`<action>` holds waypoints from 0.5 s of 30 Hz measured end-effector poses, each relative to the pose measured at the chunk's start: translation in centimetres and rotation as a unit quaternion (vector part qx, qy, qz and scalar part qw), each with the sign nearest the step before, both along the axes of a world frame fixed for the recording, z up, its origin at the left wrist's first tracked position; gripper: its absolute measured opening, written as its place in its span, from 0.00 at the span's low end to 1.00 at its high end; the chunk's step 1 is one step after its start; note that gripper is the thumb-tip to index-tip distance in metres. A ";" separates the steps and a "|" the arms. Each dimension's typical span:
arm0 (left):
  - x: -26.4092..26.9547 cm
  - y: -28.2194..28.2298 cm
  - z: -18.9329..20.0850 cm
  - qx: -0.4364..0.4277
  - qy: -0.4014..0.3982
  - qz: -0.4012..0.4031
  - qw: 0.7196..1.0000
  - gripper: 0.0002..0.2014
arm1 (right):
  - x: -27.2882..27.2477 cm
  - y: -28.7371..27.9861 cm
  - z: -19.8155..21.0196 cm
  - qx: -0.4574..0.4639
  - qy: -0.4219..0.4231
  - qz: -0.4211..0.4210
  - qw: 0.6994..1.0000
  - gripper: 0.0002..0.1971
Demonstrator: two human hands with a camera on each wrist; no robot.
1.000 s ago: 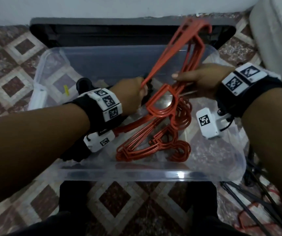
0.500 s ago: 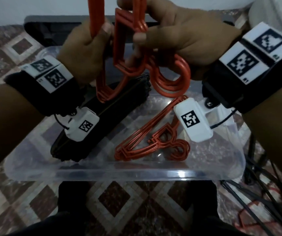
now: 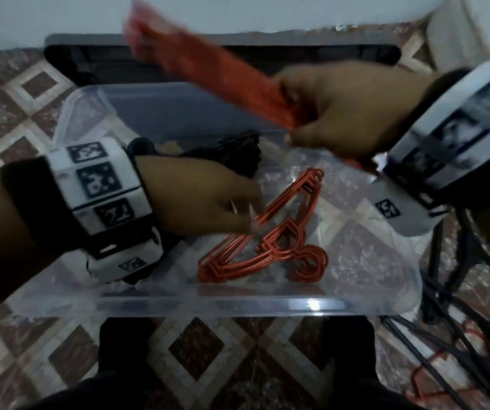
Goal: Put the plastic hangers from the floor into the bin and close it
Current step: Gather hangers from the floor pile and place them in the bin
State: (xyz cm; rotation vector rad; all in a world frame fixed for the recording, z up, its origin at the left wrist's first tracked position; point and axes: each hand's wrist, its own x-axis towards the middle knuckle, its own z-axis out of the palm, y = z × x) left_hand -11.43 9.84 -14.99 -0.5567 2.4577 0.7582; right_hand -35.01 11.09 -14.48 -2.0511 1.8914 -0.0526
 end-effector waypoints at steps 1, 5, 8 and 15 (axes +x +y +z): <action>0.0 0.9 1.0 0.037 -0.008 -0.028 0.999 0.23 | 1.6 1.1 -0.3 0.014 -0.010 -0.008 1.000 0.21; -1.5 2.2 3.3 0.049 0.163 -0.031 0.985 0.13 | 6.1 4.8 -6.1 0.066 0.035 0.109 0.991 0.19; -3.9 -0.1 0.7 -0.099 0.220 0.071 0.968 0.12 | 7.1 6.1 -8.9 0.000 0.029 0.107 0.994 0.17; -6.0 -3.3 -12.5 -0.133 -0.136 0.086 0.978 0.24 | 7.9 7.5 -13.2 0.013 0.078 0.092 0.993 0.16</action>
